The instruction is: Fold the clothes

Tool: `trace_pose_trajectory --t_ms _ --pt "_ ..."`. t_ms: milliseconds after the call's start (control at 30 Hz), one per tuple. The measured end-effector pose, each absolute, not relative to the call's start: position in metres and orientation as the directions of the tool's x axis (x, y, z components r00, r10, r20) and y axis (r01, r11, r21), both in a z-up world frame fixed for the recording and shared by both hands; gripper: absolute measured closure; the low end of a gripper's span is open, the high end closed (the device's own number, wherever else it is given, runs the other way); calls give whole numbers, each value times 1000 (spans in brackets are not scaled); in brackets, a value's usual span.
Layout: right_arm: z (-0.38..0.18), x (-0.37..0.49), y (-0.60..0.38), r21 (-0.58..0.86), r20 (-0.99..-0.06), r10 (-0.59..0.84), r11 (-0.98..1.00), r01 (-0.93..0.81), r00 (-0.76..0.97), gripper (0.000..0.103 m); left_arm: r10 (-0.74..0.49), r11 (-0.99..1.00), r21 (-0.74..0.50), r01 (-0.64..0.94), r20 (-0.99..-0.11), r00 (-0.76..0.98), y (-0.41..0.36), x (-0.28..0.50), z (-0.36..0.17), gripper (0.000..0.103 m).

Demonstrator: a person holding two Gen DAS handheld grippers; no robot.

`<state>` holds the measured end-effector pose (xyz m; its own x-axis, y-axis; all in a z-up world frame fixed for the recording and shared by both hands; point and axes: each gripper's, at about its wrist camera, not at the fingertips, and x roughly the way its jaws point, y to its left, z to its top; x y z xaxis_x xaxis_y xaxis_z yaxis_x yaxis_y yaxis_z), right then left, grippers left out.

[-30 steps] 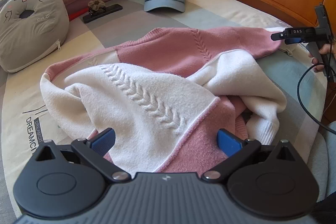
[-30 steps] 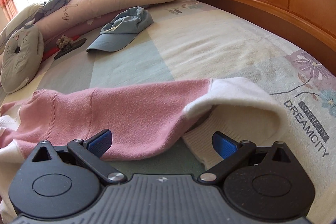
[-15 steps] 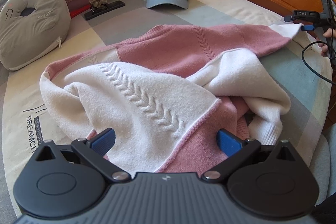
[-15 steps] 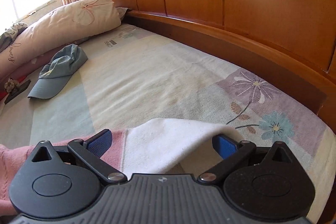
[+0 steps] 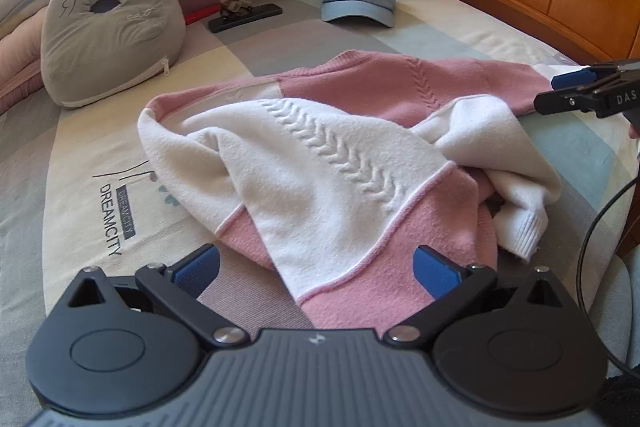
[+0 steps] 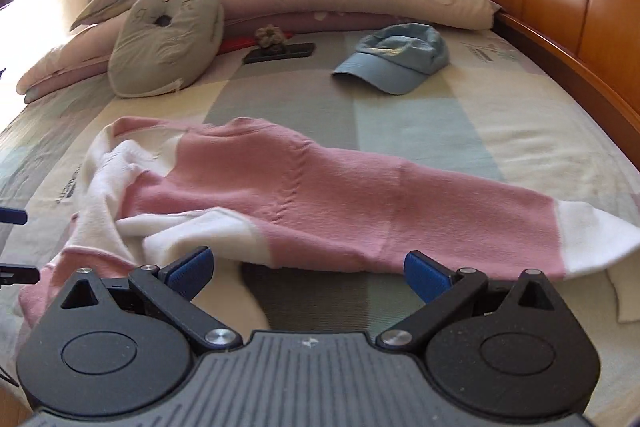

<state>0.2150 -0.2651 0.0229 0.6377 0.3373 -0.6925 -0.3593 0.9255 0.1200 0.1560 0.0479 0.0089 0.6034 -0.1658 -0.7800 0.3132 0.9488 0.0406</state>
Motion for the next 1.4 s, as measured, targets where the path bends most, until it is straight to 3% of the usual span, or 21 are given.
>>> trace_pose_trajectory --t_ms 133,467,700,833,1000,1167,1300,1400 --pt "29 197 -189 89 -700 416 857 -508 580 0 -115 972 36 231 -787 606 71 147 4 1" --pt "16 148 -72 -77 -730 448 697 -713 517 0 -5 997 42 64 -804 594 129 132 -10 1" --pt "4 139 -27 -93 -772 383 722 -686 508 0 -5 999 26 43 -804 595 141 119 -15 1" --pt "-10 129 -12 -246 -775 277 695 -676 568 0 -11 999 15 39 -802 597 144 112 -16 1" --pt "-7 137 -46 -395 -714 125 741 -543 689 0 -35 999 -11 43 -799 601 148 110 -19 1" --pt "2 172 -112 -325 -722 40 862 -390 690 0 -73 995 -20 96 -800 595 133 121 -23 1" --pt "3 186 -142 -170 -759 85 931 -322 646 0 -105 989 -21 147 -797 595 118 128 -23 1" --pt "0 181 -135 -212 -742 86 910 -356 664 0 -118 985 -20 169 -800 589 111 133 -25 1"
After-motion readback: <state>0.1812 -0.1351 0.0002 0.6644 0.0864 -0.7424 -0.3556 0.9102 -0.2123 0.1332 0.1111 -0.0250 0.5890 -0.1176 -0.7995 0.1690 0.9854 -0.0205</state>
